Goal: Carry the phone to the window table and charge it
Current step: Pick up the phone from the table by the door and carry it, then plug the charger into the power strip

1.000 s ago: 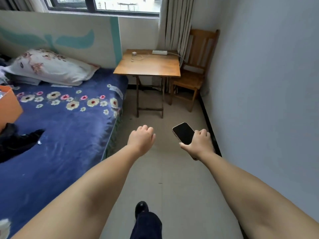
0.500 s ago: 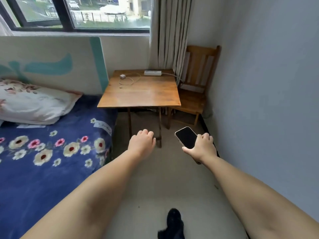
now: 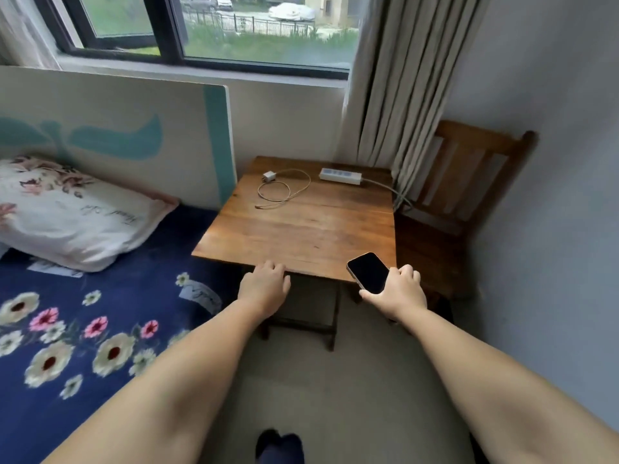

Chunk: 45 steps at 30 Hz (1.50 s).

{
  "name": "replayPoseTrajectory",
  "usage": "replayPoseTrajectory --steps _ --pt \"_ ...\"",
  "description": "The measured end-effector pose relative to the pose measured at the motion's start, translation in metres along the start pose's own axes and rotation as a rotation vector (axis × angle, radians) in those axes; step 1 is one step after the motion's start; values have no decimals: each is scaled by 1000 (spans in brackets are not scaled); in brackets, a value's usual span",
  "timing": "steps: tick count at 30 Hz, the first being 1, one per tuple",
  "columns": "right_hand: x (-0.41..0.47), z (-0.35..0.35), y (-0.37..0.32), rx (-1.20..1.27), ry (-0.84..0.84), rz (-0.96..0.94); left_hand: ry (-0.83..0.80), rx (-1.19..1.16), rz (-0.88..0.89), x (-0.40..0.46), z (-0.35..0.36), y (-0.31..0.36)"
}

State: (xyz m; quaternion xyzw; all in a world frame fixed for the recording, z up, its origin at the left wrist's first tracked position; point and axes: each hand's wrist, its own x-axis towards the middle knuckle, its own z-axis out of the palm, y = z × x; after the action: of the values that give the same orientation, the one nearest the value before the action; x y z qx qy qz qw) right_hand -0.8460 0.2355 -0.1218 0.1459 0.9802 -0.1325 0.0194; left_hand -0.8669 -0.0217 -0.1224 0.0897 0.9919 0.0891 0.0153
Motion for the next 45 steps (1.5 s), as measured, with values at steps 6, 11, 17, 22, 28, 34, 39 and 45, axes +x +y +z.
replayPoseTrajectory --steps 6,11,17,22,28,34,39,45 --pt "129 23 -33 -11 -27 15 -22 -3 9 142 16 -25" --pt "221 26 -53 21 -33 126 -84 40 76 249 11 -40" --pt "314 40 -62 36 -112 214 -177 38 84 352 34 -41" --pt "397 73 -66 32 -174 229 -239 12 111 428 72 -36" --pt "488 126 -76 65 -263 251 -339 -29 85 511 129 -43" --pt "506 170 -81 28 -195 272 -317 -31 158 545 177 -56" --pt "501 194 -75 -52 -157 221 -319 31 246 545 213 -68" --pt "496 201 -74 -110 -122 206 -170 -22 287 534 227 -77"
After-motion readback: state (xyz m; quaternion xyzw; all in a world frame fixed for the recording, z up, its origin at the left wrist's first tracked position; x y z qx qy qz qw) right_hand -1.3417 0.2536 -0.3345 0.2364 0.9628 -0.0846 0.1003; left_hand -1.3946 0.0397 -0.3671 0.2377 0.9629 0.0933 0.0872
